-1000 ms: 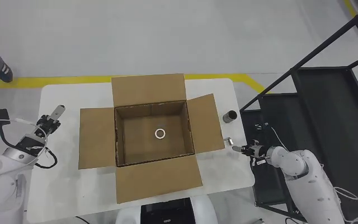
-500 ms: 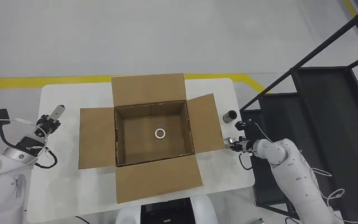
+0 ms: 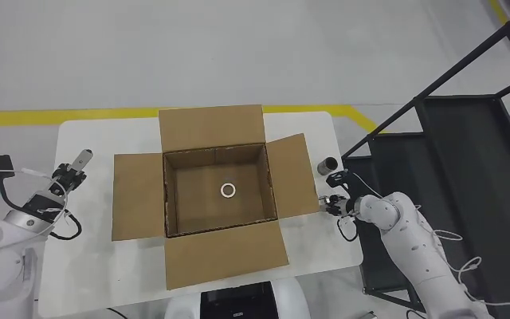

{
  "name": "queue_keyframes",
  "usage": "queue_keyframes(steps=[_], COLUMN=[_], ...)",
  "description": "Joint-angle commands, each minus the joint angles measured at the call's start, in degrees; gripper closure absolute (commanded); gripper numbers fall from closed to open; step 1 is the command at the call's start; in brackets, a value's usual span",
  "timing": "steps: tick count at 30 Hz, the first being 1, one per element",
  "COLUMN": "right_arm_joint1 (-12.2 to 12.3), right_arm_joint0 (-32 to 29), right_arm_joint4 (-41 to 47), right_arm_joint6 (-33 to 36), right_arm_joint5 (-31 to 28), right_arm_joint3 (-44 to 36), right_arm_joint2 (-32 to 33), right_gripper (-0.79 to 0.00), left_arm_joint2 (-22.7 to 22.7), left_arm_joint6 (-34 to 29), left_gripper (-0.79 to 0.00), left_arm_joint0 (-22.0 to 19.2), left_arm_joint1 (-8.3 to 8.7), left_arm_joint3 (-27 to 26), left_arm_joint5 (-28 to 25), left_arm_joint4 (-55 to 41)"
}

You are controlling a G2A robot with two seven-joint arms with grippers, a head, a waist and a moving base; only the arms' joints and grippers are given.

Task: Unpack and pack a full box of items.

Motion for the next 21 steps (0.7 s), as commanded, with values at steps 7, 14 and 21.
queue_keyframes(steps=[7,14,21], right_arm_joint1=[0.6,2.0,2.6], right_arm_joint0=[-1.2,-9.9,-19.9], right_arm_joint4=[0.7,2.2,8.9], right_arm_joint6=[-0.7,-0.1,-3.8], right_arm_joint5=[1.6,4.1,6.3], right_arm_joint3=[-4.2,-18.5,-38.3], right_arm_joint2=[2.1,10.8,22.4], right_gripper=[0.000,0.000,0.000], left_arm_joint2=[0.0,0.0,0.0], left_arm_joint6=[0.0,0.0,0.0], left_gripper=[-0.785,-0.785,-0.785], left_arm_joint0=[0.0,0.0,0.0], left_arm_joint1=[0.00,0.00,0.00], left_arm_joint3=[0.0,0.0,0.0], left_arm_joint5=[0.0,0.0,0.0], left_arm_joint4=[0.0,0.0,0.0])
